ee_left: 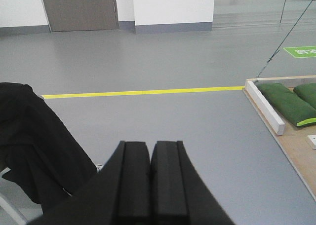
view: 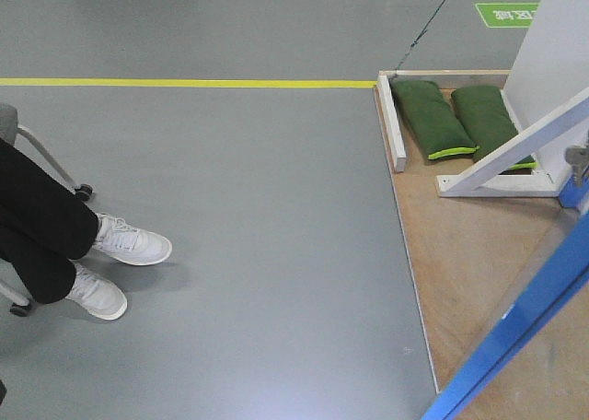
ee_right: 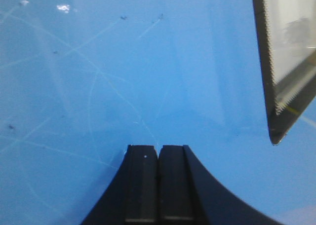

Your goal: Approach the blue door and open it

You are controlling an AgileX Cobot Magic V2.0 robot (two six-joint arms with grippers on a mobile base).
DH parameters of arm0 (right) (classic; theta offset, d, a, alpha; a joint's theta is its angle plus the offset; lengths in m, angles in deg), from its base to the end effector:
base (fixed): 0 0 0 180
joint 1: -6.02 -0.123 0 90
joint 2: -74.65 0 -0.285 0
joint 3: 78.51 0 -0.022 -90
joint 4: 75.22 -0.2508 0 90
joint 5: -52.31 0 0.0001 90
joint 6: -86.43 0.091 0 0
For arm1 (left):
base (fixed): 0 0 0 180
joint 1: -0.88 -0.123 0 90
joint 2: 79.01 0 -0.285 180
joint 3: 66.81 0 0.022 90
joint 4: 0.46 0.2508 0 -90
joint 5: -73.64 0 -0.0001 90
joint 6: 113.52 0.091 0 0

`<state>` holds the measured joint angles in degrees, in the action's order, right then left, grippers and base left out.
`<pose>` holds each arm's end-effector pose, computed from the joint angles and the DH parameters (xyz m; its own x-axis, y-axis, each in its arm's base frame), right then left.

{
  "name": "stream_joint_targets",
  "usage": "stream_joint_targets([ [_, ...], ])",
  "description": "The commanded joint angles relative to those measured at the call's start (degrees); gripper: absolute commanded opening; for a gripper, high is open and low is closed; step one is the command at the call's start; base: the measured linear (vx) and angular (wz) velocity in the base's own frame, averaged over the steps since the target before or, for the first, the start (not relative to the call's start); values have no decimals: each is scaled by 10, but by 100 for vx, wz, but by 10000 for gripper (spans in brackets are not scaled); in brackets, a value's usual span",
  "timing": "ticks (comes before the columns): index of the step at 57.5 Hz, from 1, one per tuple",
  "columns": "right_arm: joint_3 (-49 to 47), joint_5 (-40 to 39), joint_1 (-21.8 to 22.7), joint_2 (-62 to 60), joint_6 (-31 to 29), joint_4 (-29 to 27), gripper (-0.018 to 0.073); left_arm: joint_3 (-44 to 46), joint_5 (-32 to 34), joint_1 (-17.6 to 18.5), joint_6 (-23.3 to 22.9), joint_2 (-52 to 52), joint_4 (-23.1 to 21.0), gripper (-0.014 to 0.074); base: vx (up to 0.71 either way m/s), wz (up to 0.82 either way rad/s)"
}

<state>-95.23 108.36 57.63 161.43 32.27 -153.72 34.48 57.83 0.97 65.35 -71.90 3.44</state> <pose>0.2226 -0.1618 0.5169 0.0230 0.2267 -0.9737 -0.0557 0.9727 0.2252 0.0548 0.0016 0.1801 -0.2015 0.0461 -0.9784 -0.0074 0.9988 0.0485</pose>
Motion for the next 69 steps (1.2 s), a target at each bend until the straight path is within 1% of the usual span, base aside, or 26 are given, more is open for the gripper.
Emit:
stream_joint_targets([
  [1,-18,44,-42,-21,-4,-52,12,15,49,4,-4,-7,-1,73,0,0],
  [22,-18,36,-155,-21,-4,-51,12,15,49,4,-4,-7,-1,73,0,0],
  [30,-18,3,-200,-21,-4,-46,12,15,49,4,-4,-7,-1,73,0,0],
  [37,-18,-27,-231,-21,-4,-23,12,15,49,4,-4,-7,-1,73,0,0],
  [42,-18,-31,-241,-21,-4,-2,12,15,49,4,-4,-7,-1,73,0,0],
  [51,-18,-34,-241,-21,-4,24,12,15,49,4,-4,-7,-1,73,0,0],
  [59,-18,-50,-241,-21,-4,24,12,15,49,4,-4,-7,-1,73,0,0],
  [69,-18,-51,-240,-21,-4,22,12,15,49,4,-4,-7,-1,73,0,0],
])
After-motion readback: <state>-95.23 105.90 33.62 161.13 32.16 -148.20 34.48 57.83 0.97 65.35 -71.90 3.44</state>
